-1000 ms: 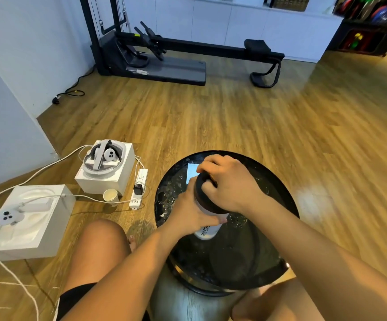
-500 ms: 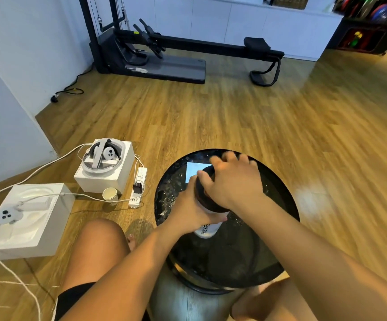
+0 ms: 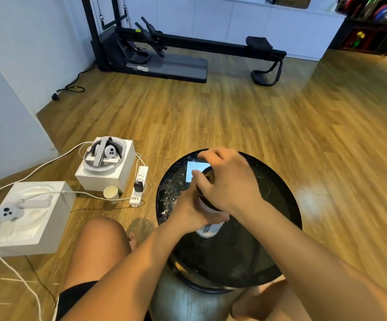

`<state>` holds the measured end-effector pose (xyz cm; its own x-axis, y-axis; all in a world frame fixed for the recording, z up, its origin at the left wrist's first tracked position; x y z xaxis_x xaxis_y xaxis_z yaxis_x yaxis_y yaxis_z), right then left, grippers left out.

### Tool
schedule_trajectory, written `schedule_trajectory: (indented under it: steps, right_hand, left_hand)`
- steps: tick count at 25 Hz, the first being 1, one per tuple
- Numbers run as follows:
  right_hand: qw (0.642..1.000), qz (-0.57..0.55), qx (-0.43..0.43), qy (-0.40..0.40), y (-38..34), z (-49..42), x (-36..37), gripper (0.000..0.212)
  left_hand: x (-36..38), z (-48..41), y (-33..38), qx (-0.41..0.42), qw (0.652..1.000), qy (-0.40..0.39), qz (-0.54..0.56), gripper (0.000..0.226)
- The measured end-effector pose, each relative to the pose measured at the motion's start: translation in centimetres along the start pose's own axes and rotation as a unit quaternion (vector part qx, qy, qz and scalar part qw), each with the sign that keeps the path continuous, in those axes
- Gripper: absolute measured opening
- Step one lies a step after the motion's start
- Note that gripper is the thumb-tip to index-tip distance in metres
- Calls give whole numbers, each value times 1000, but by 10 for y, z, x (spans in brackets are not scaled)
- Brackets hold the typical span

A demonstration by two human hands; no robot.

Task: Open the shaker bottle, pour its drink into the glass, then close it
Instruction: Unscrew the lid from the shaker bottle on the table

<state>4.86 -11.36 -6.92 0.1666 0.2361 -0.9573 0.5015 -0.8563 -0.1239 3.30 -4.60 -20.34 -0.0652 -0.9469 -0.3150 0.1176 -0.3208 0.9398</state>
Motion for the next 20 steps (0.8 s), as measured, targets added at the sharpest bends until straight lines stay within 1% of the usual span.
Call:
schedule_trajectory:
  steps: [1, 2, 3, 4, 5, 7, 9, 11, 12, 13, 14, 15, 16, 17, 18, 19, 20]
  right_hand:
    - [995, 79, 34, -44, 11, -4, 8, 55]
    - [986, 125, 50, -96, 18, -4, 18, 60]
    - [980, 146, 44, -127, 20, -2, 28, 61]
    - [981, 142, 18, -128, 19, 0, 31, 59]
    - [985, 121, -14, -118, 17, 0, 30, 56]
    - [991, 25, -67, -111, 15, -2, 21, 46]
    - [987, -63, -90, -121, 11, -5, 15, 38]
    - [986, -83, -95, -108, 6, -7, 15, 34]
    - [988, -83, -99, -89, 4, -6, 15, 33]
    - [989, -76, -106, -69, 3, -6, 15, 34]
    - [991, -54, -107, -54, 3, -5, 14, 41]
    - [995, -10, -89, -48, 6, -5, 15, 53]
    - [996, 57, -43, -54, 11, -4, 17, 65]
    - [989, 132, 22, -70, 19, -3, 21, 75]
    - [975, 187, 82, -91, 25, -1, 24, 82]
    - [963, 213, 116, -116, 25, 1, 25, 84]
    - [962, 208, 120, -132, 24, 1, 26, 83]
  left_hand:
    - [-1, -2, -1, -12, 1000, 9, -25, 88]
    - [-2, -1, -1, -8, 1000, 9, -25, 101]
    - [-3, -2, 0, -2, 1000, 11, -10, 103]
    - [-4, 0, 2, 14, 1000, 15, -20, 104]
    - [-4, 2, 3, 21, 1000, 16, -4, 108]
    - [-5, 0, 2, 44, 999, 13, 19, 117]
    - [-5, 0, 8, 65, 997, 2, 32, 118]
    - [-4, 1, 11, 81, 994, 16, 78, 118]
    - [-4, 2, 8, 86, 991, 38, 98, 120]
    - [-2, 3, 5, 81, 989, 64, 106, 119]
    - [0, 4, 3, 68, 988, 84, 106, 116]
    - [3, 4, 2, 49, 990, 93, 100, 113]
    - [4, 3, 1, 24, 991, 95, 88, 108]
    - [4, 2, 0, 2, 992, 94, 79, 102]
    - [3, 0, 0, -9, 993, 94, 75, 95]
    - [2, -1, -1, -13, 993, 92, 77, 89]
    - [2, -1, -1, -14, 993, 89, 82, 90]
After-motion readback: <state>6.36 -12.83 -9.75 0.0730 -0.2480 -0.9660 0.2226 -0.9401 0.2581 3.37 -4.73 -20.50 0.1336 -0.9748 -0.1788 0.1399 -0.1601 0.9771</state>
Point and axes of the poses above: each hand's wrist, its own z-axis away from the middle knuckle, its own x-axis out of the palm, y = z × x, the point moved 8 cm from there along -z, towards the middle knuckle, and after that the axes turned 8 degrees about z, right-handed, at the moved point
